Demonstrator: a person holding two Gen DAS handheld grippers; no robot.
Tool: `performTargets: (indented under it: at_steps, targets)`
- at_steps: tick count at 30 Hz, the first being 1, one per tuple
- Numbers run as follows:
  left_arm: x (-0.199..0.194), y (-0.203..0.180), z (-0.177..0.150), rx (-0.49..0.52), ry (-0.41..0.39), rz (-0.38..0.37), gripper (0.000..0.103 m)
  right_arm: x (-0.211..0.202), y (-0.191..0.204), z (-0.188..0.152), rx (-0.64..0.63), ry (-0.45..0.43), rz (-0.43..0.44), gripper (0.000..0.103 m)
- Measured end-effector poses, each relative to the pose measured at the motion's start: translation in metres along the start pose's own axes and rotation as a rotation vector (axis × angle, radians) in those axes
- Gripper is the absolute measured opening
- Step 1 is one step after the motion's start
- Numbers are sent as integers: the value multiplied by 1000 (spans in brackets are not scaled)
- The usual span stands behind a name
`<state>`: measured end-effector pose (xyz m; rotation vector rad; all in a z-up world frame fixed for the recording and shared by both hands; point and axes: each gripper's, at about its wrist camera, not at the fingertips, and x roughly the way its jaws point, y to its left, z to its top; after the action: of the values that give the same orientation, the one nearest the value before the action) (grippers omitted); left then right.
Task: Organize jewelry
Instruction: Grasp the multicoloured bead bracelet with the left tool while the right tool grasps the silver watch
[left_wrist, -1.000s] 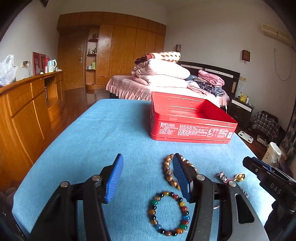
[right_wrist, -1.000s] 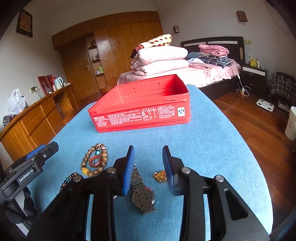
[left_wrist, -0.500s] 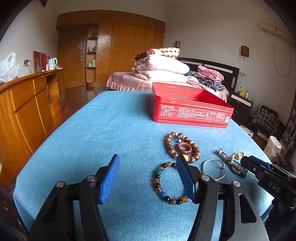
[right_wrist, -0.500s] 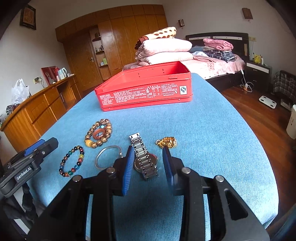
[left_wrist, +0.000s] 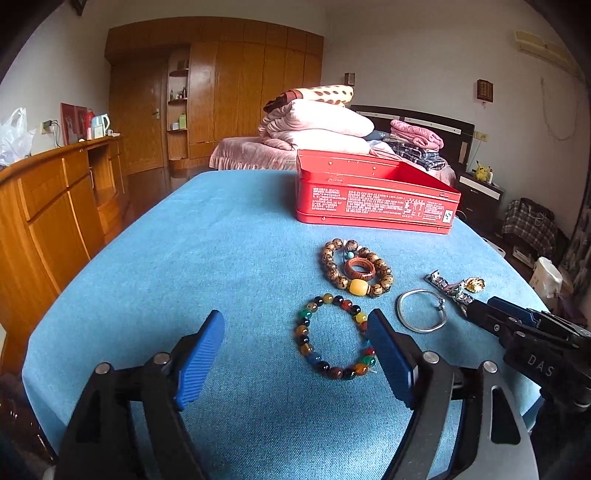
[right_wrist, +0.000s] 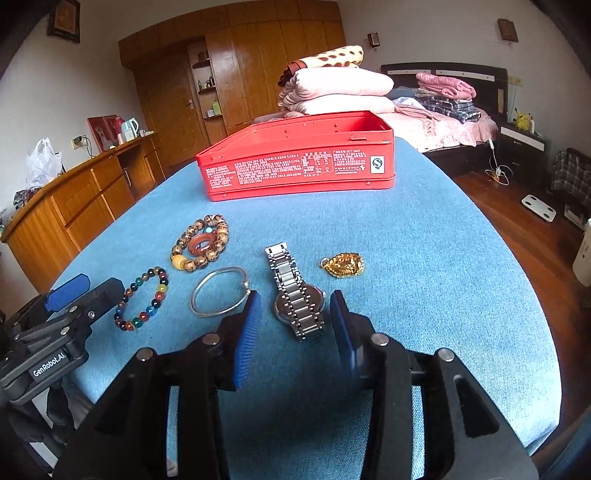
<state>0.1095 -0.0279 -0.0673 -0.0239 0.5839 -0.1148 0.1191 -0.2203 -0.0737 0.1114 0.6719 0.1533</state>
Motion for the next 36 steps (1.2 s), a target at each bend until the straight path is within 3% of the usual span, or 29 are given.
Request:
performTargets:
  at_steps: [14,22,27,36]
  targets:
    - [17,-10,-6,7,59,-15,80,8,5,1,-48,1,-29,39]
    - [21,-20,-9,34,51,6,80,11,8,0,-68,-6,-44,39]
    - [23,-21,-9,33,37,18,80,11,8,0,-77,-12,-58,32]
    - [25,-22,-11,33,20,21,79,12,10,-1,-94,-18,-75,33]
